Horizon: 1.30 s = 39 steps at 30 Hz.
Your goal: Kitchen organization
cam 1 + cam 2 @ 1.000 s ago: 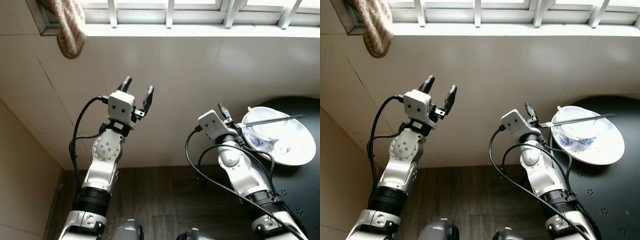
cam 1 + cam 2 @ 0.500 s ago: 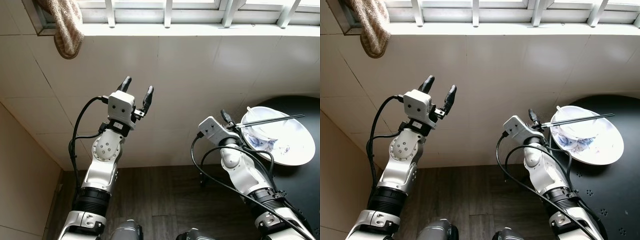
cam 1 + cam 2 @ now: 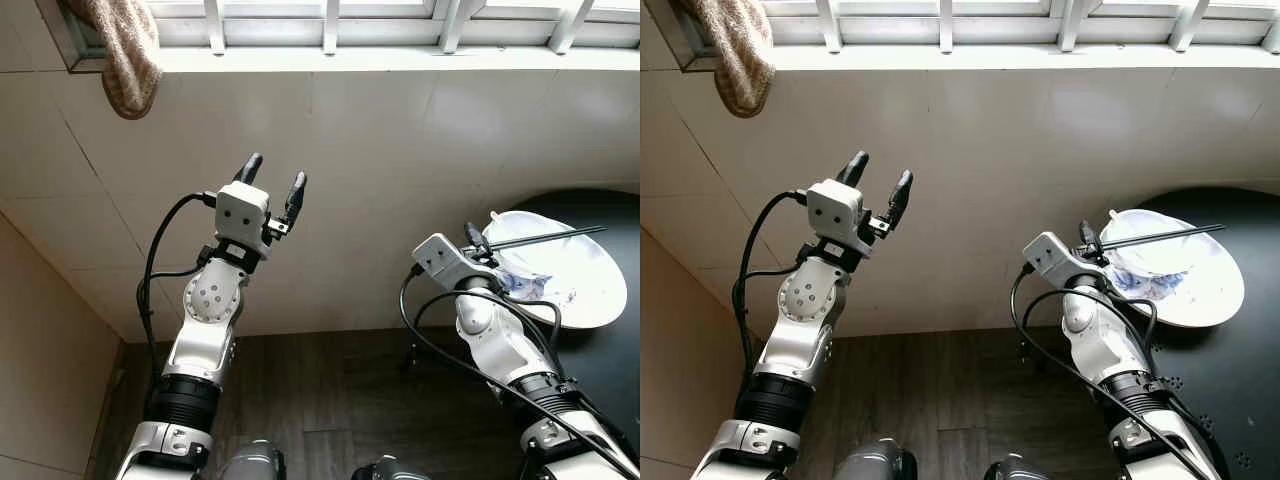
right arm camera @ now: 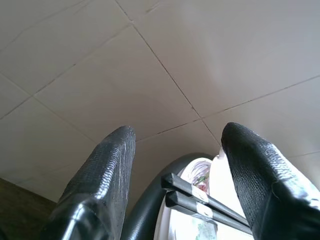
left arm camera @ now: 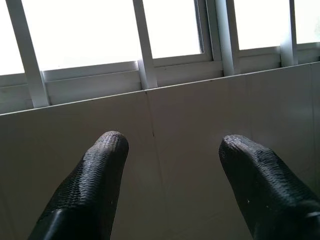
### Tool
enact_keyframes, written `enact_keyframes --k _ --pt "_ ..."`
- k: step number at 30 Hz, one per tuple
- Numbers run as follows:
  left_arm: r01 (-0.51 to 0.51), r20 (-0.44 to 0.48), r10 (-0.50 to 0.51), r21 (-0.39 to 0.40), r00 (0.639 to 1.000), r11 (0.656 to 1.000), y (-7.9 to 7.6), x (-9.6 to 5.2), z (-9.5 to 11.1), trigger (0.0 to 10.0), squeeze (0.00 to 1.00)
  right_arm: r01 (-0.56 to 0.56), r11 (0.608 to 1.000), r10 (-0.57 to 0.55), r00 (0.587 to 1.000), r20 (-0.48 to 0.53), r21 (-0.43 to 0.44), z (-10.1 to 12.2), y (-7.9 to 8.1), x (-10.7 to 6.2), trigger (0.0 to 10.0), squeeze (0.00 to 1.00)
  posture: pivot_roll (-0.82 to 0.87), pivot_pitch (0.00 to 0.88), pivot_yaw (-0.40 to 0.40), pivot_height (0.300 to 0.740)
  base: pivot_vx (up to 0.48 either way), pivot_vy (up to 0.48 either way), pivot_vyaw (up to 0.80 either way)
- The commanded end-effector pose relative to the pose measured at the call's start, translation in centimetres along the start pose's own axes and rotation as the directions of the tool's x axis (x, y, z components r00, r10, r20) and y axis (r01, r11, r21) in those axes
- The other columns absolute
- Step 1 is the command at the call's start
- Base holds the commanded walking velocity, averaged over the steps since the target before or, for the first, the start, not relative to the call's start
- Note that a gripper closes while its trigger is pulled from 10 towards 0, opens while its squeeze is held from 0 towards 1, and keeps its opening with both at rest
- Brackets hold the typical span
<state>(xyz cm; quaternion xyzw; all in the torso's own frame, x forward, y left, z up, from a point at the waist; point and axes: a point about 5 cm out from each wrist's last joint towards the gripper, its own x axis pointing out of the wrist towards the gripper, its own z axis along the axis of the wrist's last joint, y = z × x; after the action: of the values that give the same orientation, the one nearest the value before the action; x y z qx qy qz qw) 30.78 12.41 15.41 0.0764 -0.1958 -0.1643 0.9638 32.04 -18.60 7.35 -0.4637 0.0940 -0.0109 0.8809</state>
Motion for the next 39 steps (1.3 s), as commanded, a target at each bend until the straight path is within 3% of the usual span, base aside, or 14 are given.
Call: enact_keyframes --k 1,14,22,23,25,27,39 --pt "0.01 -0.008 -0.01 0.002 1.0 1.0 -0.2 0.3 0.0 10.0 0.0 0.01 1.0 -0.01 1.0 0.001 -0.015 -0.1 -0.4 0.3 10.0 0.0 0.16 0.0 -0.049 0.74 0.0 0.0 0.0" --pt "0.011 -0.011 -0.011 0.002 1.0 1.0 -0.3 0.2 0.0 10.0 0.0 0.017 0.997 -0.018 1.0 -0.021 -0.075 -1.3 -0.7 0.6 10.0 0.0 0.16 0.0 -0.049 0.74 0.0 0.0 0.0" --pt "0.01 -0.013 -0.01 0.002 1.0 1.0 -0.3 0.2 -0.1 10.0 0.0 0.008 0.998 -0.01 1.0 -0.023 -0.065 -1.5 -0.6 0.7 9.8 0.0 0.16 0.0 -0.049 0.74 0.0 0.0 0.0" --pt "0.01 -0.013 -0.01 0.002 1.0 1.0 -0.3 0.2 -0.1 10.0 0.0 0.007 0.998 -0.008 1.0 -0.021 -0.064 -1.5 -0.5 0.7 5.4 0.0 0.16 0.0 -0.049 0.74 0.0 0.0 0.0" --pt "0.01 -0.013 -0.01 0.003 1.0 1.0 -0.3 0.2 -0.1 10.0 0.0 0.006 0.998 -0.007 1.0 -0.019 -0.064 -1.5 -0.5 0.8 5.4 0.0 0.16 0.0 -0.049 0.74 0.0 0.0 0.0" --pt "0.01 -0.013 -0.01 0.003 1.0 1.0 -0.3 0.2 -0.1 10.0 0.0 0.009 0.998 -0.01 1.0 -0.012 -0.07 -1.5 -0.5 0.8 0.0 0.0 0.16 0.0 -0.049 0.74 0.0 0.0 0.0" --pt "0.012 -0.016 -0.012 0.003 1.0 1.0 -0.3 0.2 -0.1 10.0 0.0 0.029 0.993 -0.033 0.999 -0.031 -0.113 -1.8 -0.5 0.8 0.0 0.0 0.16 0.0 -0.05 0.74 0.0 0.0 0.0"
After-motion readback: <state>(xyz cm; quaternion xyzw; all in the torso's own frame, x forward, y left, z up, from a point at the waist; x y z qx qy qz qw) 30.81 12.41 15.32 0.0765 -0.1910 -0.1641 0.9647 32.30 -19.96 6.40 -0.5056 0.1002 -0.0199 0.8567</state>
